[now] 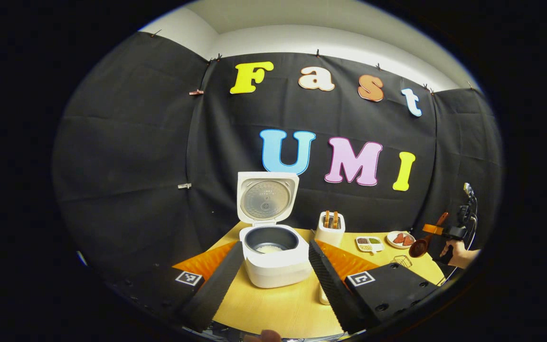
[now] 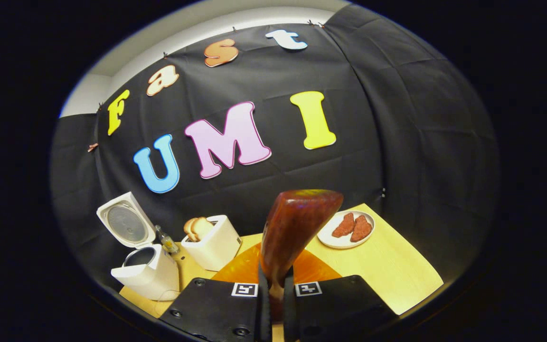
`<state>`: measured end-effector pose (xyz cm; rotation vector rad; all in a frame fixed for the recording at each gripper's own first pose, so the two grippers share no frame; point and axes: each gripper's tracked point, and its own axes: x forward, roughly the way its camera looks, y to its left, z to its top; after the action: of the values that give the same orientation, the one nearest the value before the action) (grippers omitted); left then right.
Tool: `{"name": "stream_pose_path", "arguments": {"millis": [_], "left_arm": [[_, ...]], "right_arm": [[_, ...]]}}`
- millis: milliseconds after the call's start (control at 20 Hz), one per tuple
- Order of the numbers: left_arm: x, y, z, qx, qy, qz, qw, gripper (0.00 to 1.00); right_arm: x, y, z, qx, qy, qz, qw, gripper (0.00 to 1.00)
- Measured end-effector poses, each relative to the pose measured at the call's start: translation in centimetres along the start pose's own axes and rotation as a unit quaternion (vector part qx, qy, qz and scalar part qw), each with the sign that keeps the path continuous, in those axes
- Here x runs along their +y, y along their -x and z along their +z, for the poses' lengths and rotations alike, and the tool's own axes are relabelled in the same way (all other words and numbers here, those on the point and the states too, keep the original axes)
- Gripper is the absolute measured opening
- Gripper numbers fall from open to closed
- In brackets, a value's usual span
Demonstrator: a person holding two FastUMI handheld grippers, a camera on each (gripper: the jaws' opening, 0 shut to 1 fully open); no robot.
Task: Close the left gripper, press the button to open the rice cooker; take a wooden spoon from the chopstick holder with the right hand, scoop a spoonful of rice and pour it into the rice cooker, then put the wooden spoon back into the chopstick holder.
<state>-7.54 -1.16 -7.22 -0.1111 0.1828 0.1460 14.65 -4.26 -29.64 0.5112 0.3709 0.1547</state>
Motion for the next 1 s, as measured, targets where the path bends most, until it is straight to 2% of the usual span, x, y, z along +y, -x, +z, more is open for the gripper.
{"name": "stream_pose_path", "arguments": {"millis": [300, 450, 500, 550, 800, 1000], "left_arm": [[-0.8, 1.4, -1.7, 0.011, -0.005, 0.021, 1.000, 0.95], [-0.3, 2.4, -1.9, 0.019, -0.006, 0.038, 0.999, 0.95], [-0.1, 2.7, -2.0, 0.019, -0.005, 0.042, 0.999, 0.95], [0.1, 3.1, -2.0, 0.020, -0.003, 0.047, 0.999, 0.95], [0.9, 4.5, -2.6, 0.027, -0.004, 0.057, 0.998, 0.95], [1.0, 4.6, -2.8, 0.028, 0.010, 0.050, 0.998, 0.95]], "right_arm": [[-3.9, -3.4, -4.9, 0.029, -0.029, -0.035, 0.999, 0.14], [-3.8, -4.3, -7.2, 0.046, -0.045, -0.036, 0.997, 0.14], [-3.7, -4.6, -7.9, 0.051, -0.042, -0.036, 0.997, 0.10], [-3.5, -4.6, -8.6, 0.056, -0.037, -0.037, 0.997, 0.14], [-2.8, -5.4, -10.2, 0.071, -0.031, -0.057, 0.995, 0.16], [-3.1, -5.3, -11.1, 0.097, -0.054, -0.075, 0.991, 0.22]]}}
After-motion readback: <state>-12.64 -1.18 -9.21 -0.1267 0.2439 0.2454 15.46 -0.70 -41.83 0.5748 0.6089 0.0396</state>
